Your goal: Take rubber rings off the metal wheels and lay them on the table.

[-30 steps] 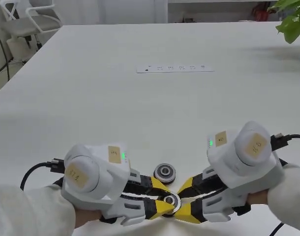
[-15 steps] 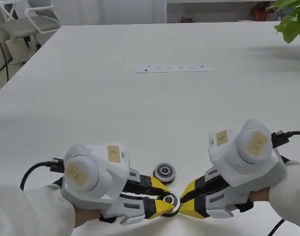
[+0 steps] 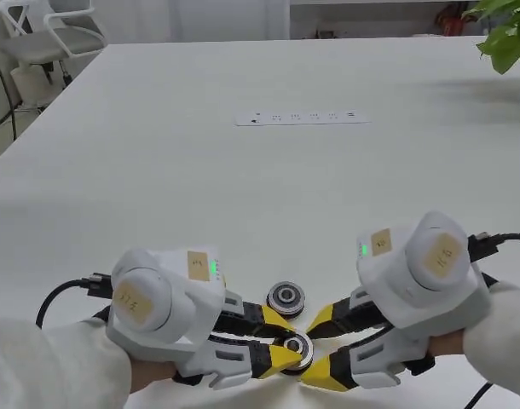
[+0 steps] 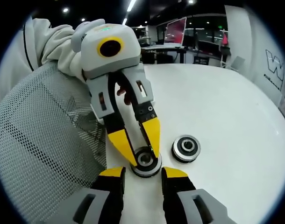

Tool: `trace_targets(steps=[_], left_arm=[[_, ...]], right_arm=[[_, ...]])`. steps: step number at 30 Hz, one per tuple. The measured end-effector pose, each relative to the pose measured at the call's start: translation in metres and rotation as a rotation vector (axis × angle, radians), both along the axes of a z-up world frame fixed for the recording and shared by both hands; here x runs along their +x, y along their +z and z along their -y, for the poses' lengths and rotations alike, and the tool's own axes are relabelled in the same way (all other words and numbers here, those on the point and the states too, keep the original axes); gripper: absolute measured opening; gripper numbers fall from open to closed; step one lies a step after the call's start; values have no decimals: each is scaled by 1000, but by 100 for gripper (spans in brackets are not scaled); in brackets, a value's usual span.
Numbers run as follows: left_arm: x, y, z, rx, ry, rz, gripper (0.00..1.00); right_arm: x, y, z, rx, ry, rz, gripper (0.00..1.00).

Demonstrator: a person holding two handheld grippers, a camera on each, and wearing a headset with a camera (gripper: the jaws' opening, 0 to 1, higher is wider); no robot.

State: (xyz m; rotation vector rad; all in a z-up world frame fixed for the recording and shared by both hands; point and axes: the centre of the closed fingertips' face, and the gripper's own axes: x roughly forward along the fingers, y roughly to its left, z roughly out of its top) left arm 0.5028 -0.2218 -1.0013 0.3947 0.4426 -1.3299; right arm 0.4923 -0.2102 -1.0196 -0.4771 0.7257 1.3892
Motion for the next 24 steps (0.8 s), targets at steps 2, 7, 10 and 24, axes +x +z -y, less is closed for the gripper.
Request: trace_targets(steps=[2, 7, 10, 24], left_arm=[[0, 0, 0, 0, 0, 0, 14], [0, 0, 0, -1, -4, 0, 14], [-2, 0, 1, -2, -10, 1, 14], [-4, 1, 2, -1, -25, 6, 14]], right_arm=[[2, 0, -2, 4, -3, 14, 28], [3, 0, 1, -2, -5, 22, 24], [2, 0, 2, -12, 19, 34, 23], [0, -1, 8, -34, 50, 41, 20]])
